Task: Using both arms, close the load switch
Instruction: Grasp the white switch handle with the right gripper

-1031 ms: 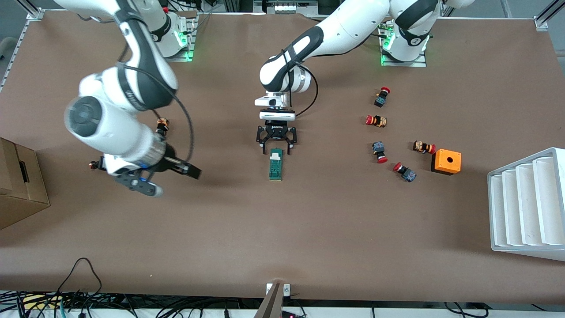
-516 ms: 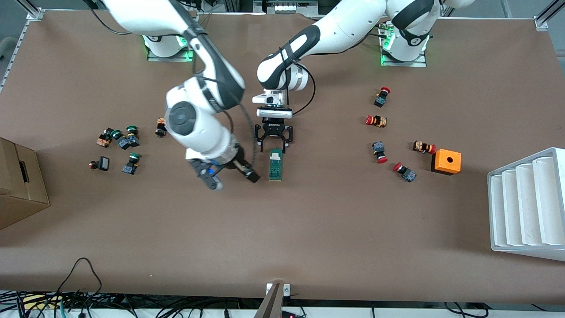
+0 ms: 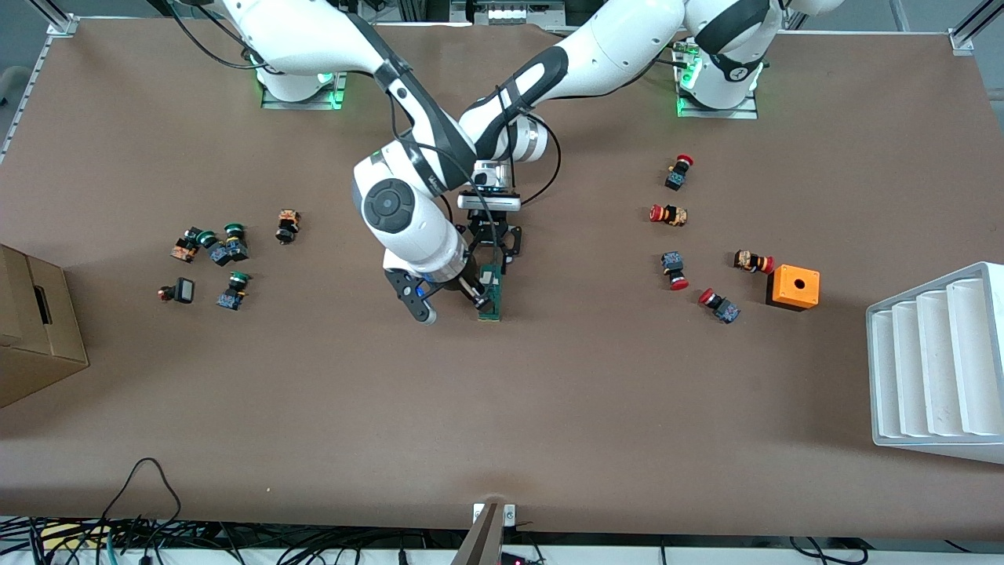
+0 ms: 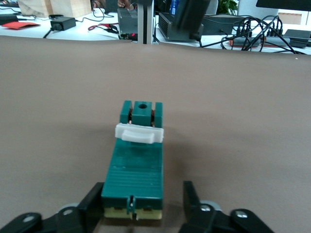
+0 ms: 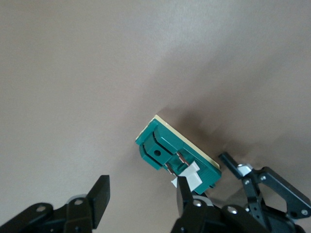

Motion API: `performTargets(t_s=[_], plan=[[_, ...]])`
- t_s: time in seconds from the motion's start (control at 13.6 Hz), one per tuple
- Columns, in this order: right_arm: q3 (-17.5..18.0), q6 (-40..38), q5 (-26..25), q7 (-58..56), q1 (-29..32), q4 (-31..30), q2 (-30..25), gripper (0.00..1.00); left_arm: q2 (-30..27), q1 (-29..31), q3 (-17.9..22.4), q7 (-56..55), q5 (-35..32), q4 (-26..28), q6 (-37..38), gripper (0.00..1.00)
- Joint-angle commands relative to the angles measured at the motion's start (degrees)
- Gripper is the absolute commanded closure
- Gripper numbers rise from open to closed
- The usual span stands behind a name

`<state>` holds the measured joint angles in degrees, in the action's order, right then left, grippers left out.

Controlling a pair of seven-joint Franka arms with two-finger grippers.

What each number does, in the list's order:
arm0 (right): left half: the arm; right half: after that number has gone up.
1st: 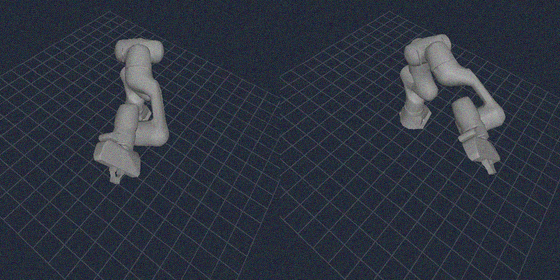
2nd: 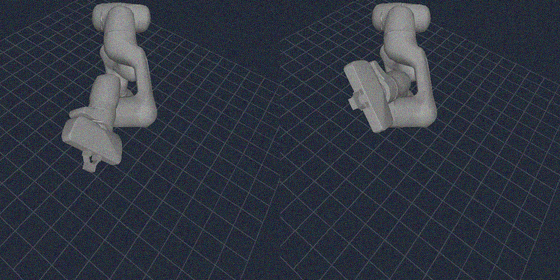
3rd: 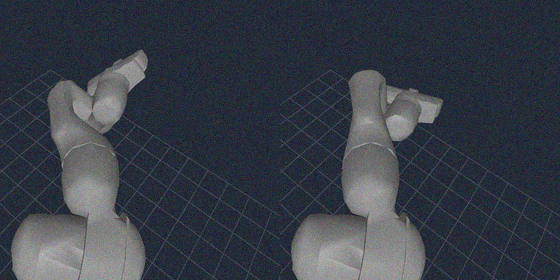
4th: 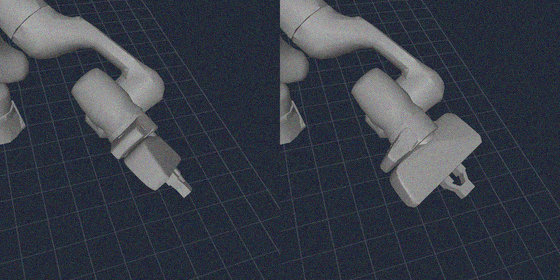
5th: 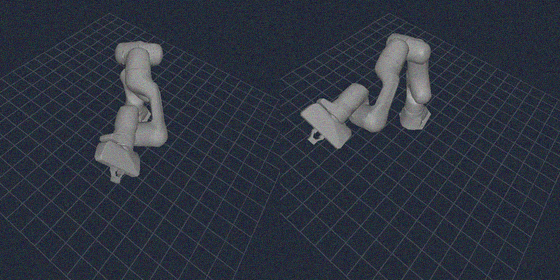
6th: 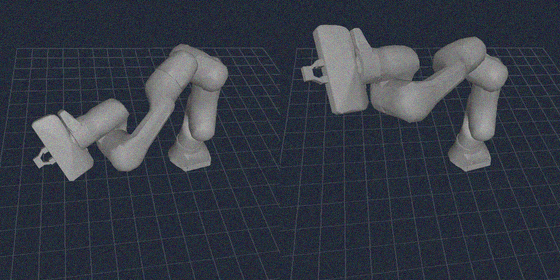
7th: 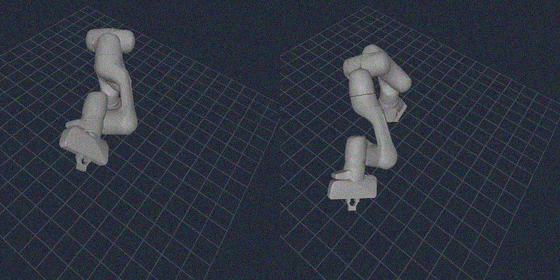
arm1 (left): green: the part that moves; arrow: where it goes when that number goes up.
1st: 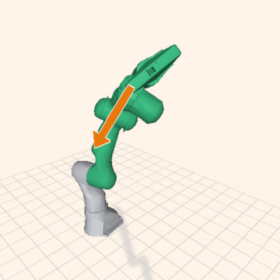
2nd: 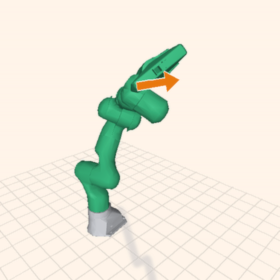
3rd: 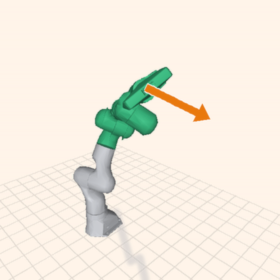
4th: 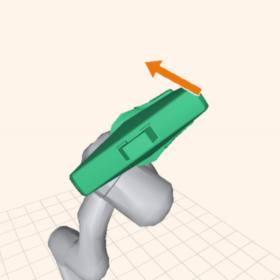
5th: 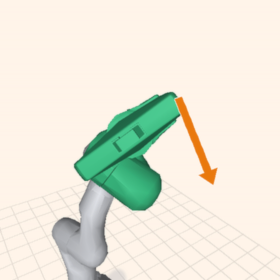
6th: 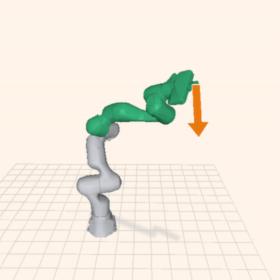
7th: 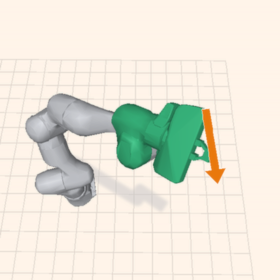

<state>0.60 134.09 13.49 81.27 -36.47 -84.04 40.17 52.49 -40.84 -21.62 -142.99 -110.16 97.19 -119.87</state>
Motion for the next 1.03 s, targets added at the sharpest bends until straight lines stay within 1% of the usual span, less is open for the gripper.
performTargets(t_s=[0.0, 0.29, 0.59, 0.81, 0.96], plan=[[-0.78, 3.28, 0.40, 3.45, -1.76, -0.68, 1.40, 0.45, 1.82, -0.65, 0.53, -1.77, -2.16, -2.27, -0.37, 0.38], [-0.78, 3.29, 0.40, 4.68, -1.93, -3.49, 1.14, 0.51, 1.91, -0.65, 0.62, -1.77, -2.25, -2.27, -0.37, 0.50], [-0.60, 2.32, 0.22, 7.76, -1.93, -4.81, 0.61, 0.52, 2.00, -0.65, 0.62, -1.77, -2.25, -2.27, -0.37, 0.57], [-0.43, 2.32, 0.05, 9.34, -2.46, -5.42, 0.52, 0.52, 2.09, -0.56, 0.62, -1.77, -4.09, -2.18, -0.28, 0.58], [-0.43, 2.32, 0.05, 9.96, -2.99, -6.04, 0.17, 0.52, 2.26, -0.56, 0.62, -1.85, -4.10, -2.27, -0.28, 0.58]])
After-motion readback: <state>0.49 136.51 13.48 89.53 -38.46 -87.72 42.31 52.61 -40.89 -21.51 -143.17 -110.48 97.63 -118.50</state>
